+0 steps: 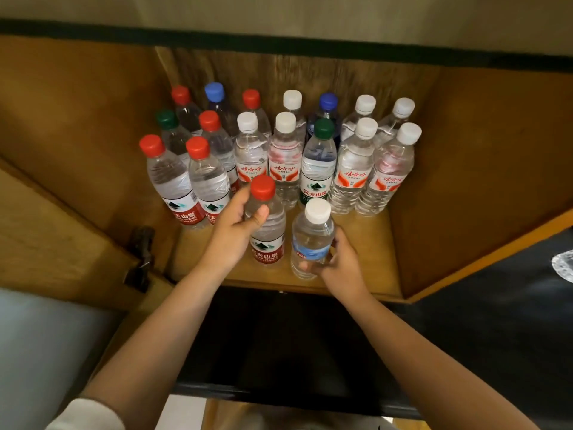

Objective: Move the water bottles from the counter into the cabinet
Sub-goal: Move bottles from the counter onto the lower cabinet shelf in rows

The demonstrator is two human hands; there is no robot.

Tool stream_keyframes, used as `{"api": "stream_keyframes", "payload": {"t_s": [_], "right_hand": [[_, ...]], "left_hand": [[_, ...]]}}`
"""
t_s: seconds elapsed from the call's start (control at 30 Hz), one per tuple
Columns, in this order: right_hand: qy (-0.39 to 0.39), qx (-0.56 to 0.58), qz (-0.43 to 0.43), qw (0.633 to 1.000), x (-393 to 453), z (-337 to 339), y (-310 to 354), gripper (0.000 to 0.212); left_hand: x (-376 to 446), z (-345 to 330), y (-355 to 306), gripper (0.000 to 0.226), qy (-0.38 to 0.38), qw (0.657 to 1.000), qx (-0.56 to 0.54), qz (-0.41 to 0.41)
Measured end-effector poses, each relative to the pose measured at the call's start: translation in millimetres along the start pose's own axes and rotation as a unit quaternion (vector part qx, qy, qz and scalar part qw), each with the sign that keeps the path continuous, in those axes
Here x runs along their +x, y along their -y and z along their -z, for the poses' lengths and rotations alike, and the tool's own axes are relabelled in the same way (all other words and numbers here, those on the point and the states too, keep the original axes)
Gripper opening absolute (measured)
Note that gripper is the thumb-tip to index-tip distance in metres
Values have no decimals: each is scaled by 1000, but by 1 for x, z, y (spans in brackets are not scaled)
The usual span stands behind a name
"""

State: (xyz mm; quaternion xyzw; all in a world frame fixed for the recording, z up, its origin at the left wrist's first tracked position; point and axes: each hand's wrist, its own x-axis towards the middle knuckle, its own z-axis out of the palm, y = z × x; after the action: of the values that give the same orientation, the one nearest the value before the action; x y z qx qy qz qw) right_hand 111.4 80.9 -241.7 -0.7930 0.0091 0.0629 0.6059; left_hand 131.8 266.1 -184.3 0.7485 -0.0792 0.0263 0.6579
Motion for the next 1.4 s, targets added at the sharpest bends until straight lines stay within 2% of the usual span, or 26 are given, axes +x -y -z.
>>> {"api": "stream_keyframes", "payload": {"t_s": [0.27,0.33,0.43,0.5,0.57,0.63,0.73,0.83,1.17,1.4], "right_hand": [[-11,-10,-4,1000,-12,1,-2,73],[-6,-16,-9,1000,-13,1,-4,72],[-4,-32,-25,999,-15,2,-8,67],[-6,-38,-39,998,-16,1,-11,64],[-18,-47,-48,998,-17,-2,-11,64],[-34,-67,-42,996,-16,-7,-10,66],[-54,-89,-44,994,-11,-12,-7,66],[-58,-96,-49,992,-3,-18,-4,65],[-70,-110,-53,990,37,-42,8,62],[-80,-101,-69,989,65,-55,16,60]], "left_hand": [[-9,-1,10,42,0,999,-40,8],[-14,1,14,49,5,998,-58,24],[-27,0,23,70,3,996,-52,68],[-38,-4,34,75,-43,990,-45,130],[-47,-11,46,70,-84,977,-30,195],[-50,-18,53,69,-98,967,-19,233],[-41,-30,55,62,-149,960,-31,236],[-32,-40,57,61,-219,946,14,239],[3,-30,67,58,-302,925,5,231],[17,-29,71,55,-380,879,-49,283]]}}
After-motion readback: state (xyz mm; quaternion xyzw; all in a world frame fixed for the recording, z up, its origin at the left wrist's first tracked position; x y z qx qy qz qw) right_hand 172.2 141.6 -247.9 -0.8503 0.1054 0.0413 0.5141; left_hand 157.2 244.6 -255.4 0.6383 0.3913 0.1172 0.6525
